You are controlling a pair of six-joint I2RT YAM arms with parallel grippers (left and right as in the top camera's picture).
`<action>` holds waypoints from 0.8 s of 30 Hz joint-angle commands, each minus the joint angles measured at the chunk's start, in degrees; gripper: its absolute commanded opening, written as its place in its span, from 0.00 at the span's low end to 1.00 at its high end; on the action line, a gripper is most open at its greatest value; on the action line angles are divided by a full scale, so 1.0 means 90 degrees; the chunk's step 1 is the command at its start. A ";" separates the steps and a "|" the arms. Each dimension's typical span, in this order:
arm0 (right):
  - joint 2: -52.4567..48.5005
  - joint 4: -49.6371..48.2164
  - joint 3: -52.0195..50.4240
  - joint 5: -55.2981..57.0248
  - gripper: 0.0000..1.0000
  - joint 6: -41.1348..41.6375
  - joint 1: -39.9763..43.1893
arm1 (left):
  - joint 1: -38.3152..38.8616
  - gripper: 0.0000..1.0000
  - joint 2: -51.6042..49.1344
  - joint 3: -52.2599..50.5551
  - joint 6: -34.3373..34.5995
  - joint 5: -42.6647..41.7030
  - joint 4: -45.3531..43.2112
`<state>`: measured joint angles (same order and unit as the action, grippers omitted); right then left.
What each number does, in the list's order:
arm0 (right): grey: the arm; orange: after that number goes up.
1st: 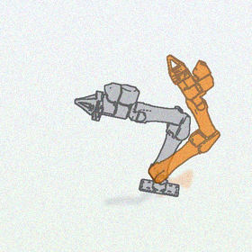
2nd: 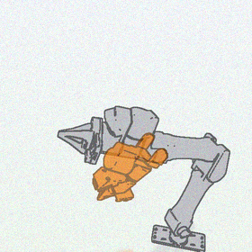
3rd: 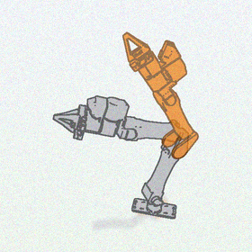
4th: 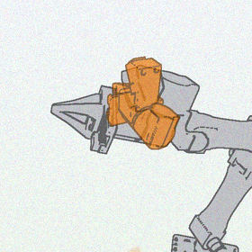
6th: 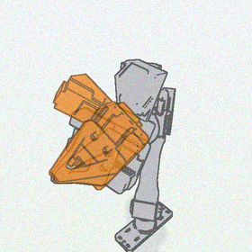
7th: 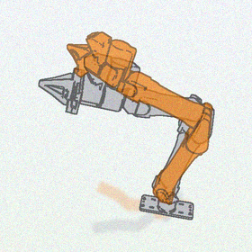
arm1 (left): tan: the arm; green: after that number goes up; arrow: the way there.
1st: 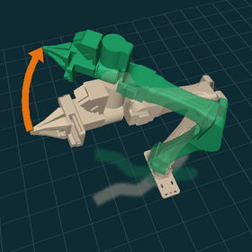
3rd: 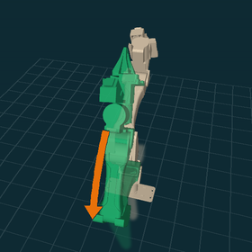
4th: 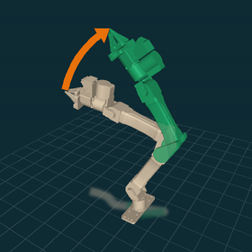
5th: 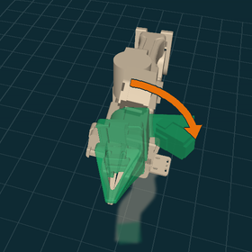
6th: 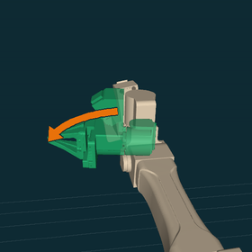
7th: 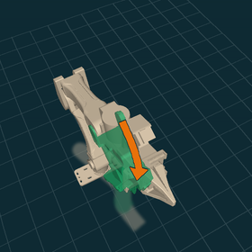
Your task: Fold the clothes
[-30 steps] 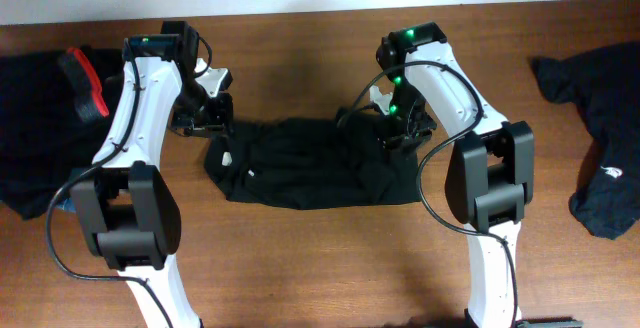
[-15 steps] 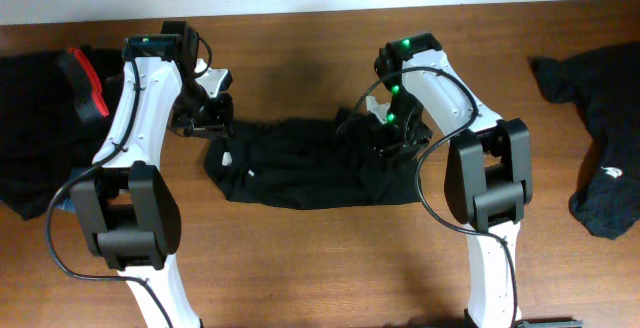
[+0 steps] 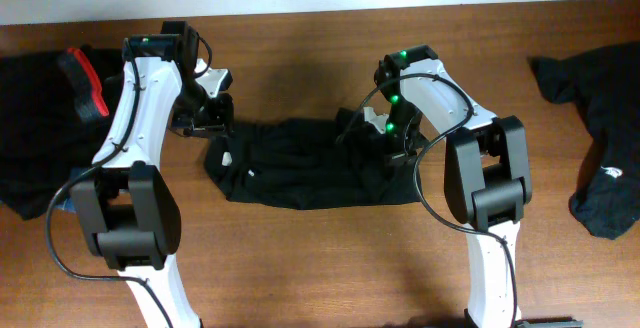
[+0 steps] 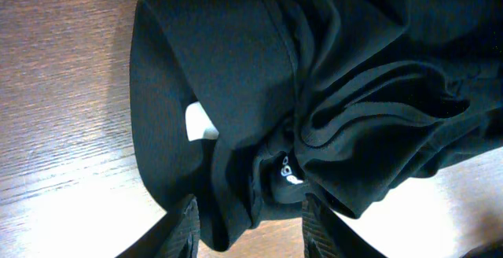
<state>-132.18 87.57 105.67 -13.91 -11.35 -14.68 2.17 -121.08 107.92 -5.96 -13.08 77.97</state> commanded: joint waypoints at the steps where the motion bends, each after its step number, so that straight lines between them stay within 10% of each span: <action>1: 0.0005 0.0053 -0.0039 -0.0549 0.04 -0.0520 -0.0080 | -0.0034 0.42 0.0087 0.0063 0.0012 -0.0075 0.0000; 7: 0.0005 0.0673 0.0024 -0.1846 0.06 -0.2577 -0.0602 | -0.0034 0.43 0.0087 0.0063 0.0012 -0.0075 -0.0044; 10: 0.0005 0.0896 0.0024 -0.2069 0.28 -0.3359 -0.1052 | -0.0034 0.47 0.0087 0.0063 0.0012 -0.0075 -0.0095; 24: 0.0066 0.0894 0.1467 -0.1770 0.52 -0.2414 -0.0588 | -0.0034 0.53 0.0087 0.0063 0.0012 -0.0075 -0.0010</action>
<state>-132.25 95.02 112.64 -31.20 -37.58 -23.53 2.17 -121.08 107.92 -5.96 -13.10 77.38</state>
